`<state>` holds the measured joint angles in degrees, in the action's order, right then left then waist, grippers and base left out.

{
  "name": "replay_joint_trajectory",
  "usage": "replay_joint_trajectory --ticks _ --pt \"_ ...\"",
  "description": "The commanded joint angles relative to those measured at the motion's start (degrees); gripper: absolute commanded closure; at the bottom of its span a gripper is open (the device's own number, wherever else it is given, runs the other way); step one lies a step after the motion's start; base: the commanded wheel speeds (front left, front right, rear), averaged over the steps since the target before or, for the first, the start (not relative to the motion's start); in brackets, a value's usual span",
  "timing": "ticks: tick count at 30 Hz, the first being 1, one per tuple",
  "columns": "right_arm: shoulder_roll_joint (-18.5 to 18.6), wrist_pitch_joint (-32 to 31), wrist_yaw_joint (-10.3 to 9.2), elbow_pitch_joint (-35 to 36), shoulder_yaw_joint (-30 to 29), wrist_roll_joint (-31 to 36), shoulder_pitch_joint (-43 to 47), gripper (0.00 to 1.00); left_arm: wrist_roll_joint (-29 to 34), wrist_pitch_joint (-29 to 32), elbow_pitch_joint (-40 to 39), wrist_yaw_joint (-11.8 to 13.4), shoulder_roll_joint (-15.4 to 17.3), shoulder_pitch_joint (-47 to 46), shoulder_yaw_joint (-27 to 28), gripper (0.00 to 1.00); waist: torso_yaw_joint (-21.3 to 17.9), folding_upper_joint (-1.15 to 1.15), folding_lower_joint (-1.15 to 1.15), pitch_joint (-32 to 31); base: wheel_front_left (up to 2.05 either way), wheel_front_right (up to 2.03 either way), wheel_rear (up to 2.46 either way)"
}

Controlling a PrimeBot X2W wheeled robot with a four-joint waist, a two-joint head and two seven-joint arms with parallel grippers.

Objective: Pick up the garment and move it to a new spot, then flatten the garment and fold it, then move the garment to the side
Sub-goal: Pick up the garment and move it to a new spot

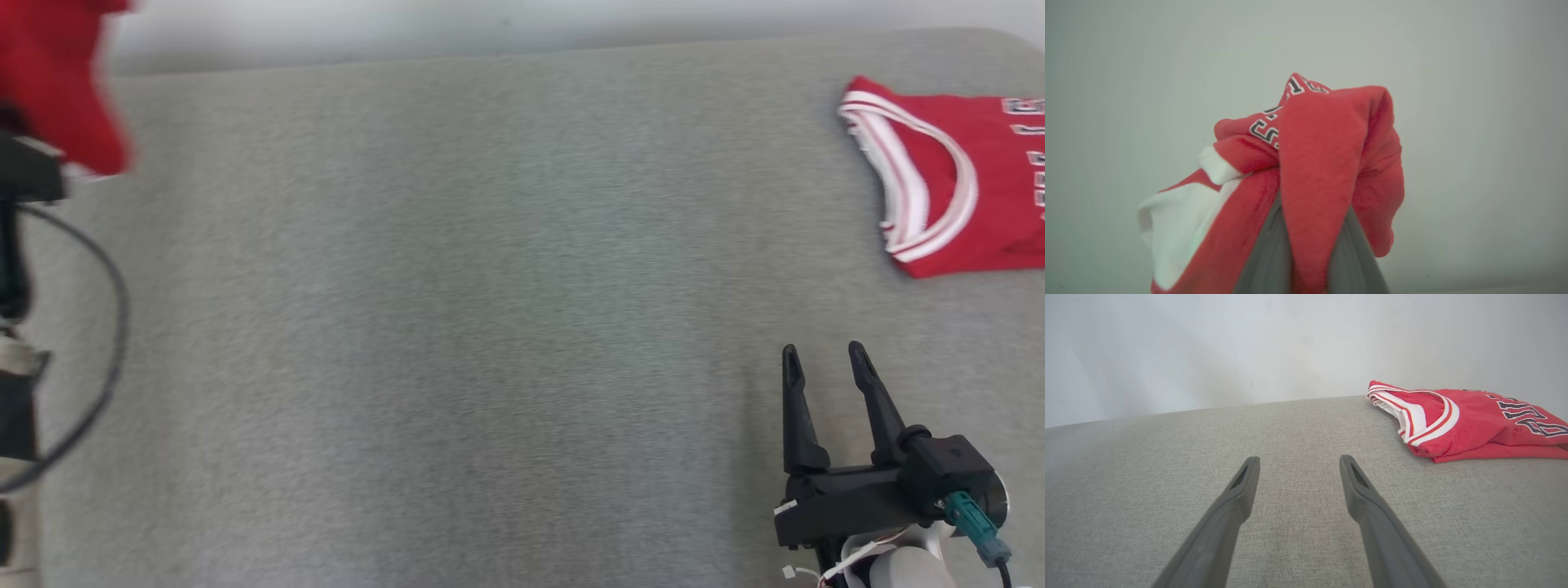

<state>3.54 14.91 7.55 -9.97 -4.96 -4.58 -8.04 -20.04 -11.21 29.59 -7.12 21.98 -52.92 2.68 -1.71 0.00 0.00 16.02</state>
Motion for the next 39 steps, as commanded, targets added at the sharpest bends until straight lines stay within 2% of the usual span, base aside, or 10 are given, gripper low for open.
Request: replay_joint_trajectory --ticks 1,10,17,23,28,32,33,34,39 --pt "-0.5 0.3 -0.16 0.0 0.3 -0.8 0.1 0.0 -0.1 1.3 -3.3 -0.3 -1.5 1.3 -1.7 1.0 -3.8 0.0 0.0 -1.8 0.0 0.0 0.0" --pt "-0.7 0.3 -0.16 -0.2 0.8 -2.7 0.1 0.0 0.8 6.3 -15.1 0.4 -8.5 7.5 -9.6 1.0 -10.8 0.0 0.0 -2.0 0.0 0.0 0.0" --pt "-0.8 0.3 -0.16 -0.1 0.9 -4.3 0.2 0.0 0.7 7.9 -18.7 1.7 -11.1 14.5 -12.4 1.0 -13.7 0.0 0.0 -1.5 0.0 0.0 0.0" --pt "-0.8 0.3 -0.16 -0.4 1.3 -4.7 0.3 0.0 -0.5 6.3 -16.5 3.3 -12.9 24.2 -13.1 1.0 -14.7 0.0 0.0 -1.0 0.0 0.0 0.0" --pt "-0.8 0.3 -0.16 -0.9 2.0 -4.9 -0.2 0.0 -1.2 3.8 -10.7 2.9 -14.8 30.4 -15.0 1.0 -14.9 0.0 0.0 -1.2 0.0 0.0 0.0" --pt "-0.8 0.3 -0.16 -1.3 1.9 -4.3 -0.2 0.0 -0.1 2.1 -5.8 2.3 -15.7 31.5 -17.8 1.0 -14.2 0.0 0.0 -1.9 0.0 0.0 0.0" --pt "-0.8 0.3 -0.16 -1.4 1.9 -4.1 -0.1 0.0 0.2 0.8 -5.4 2.2 -15.9 30.9 -18.2 0.16 -14.0 0.0 0.0 -2.2 0.0 0.0 0.0" --pt "-0.8 0.3 -0.16 -1.4 1.8 -3.9 0.0 0.0 0.2 -0.2 -5.2 2.0 -16.2 30.4 -18.5 0.0 -13.7 0.0 0.0 -2.7 0.0 0.0 0.0" --pt "-0.8 0.3 -0.16 -1.6 1.2 -3.4 1.4 0.0 0.8 -2.8 -6.9 1.7 -16.7 29.3 -19.2 0.0 -12.2 0.0 0.0 -5.2 0.0 0.0 0.0"
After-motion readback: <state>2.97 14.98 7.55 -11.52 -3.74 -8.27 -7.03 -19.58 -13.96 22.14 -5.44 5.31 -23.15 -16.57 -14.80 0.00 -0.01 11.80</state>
